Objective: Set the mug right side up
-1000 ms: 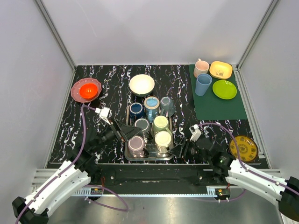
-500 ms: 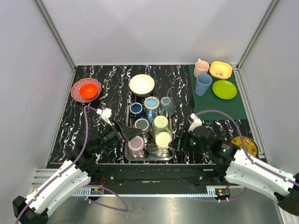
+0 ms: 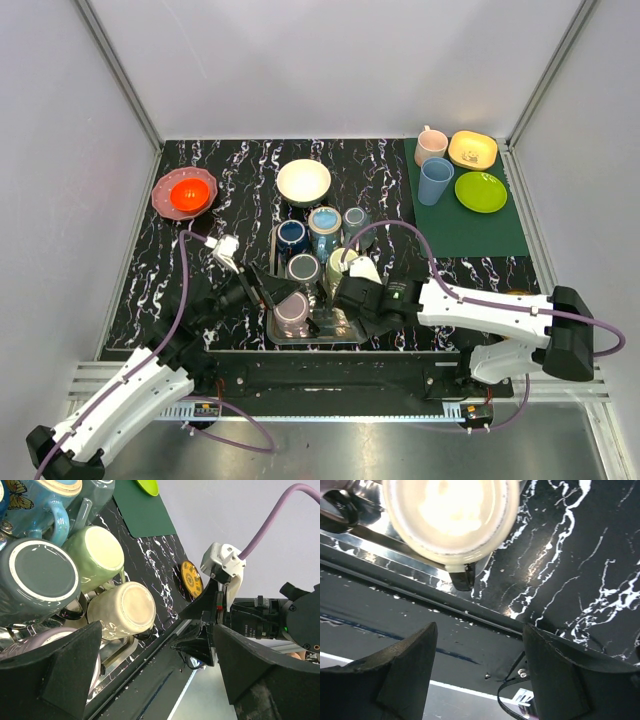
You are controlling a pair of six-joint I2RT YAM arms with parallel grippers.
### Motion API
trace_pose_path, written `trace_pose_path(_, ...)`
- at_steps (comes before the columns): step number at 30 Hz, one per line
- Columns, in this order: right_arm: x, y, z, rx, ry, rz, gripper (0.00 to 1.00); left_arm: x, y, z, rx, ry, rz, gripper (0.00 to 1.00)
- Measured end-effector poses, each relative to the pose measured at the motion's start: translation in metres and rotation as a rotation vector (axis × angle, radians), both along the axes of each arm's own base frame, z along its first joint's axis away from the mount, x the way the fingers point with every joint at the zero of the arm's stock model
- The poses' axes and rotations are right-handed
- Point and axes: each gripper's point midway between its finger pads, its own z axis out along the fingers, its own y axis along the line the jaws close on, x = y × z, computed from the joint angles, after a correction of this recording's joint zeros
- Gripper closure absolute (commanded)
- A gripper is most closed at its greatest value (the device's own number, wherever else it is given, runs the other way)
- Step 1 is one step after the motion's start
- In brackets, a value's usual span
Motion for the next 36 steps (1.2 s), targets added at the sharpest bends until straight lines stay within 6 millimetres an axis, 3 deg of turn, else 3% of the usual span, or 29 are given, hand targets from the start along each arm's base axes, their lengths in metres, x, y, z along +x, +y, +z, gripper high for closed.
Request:
trace_pose_path(9,0.008,-0.010,-0.019,-0.148,-0.014,0.035,0.28,0.000,0.002,-0.003,0.018,-0.004,0.003,0.05)
trace_pose_path(19,0.020,0.013,-0.022,-0.113,-0.042,0.087,0.31,-0.001,0.005,-0.005,0.033,-0.005,0.012,0.05)
trace_pose_path(27,0.041,0.023,-0.029,-0.061,-0.062,0.065,0.47,-0.001,0.006,-0.005,0.035,-0.005,0.019,0.05)
trace_pose_path(36,0.046,0.017,-0.040,-0.104,-0.046,0.080,0.63,0.000,0.007,-0.006,0.039,-0.001,0.026,0.05)
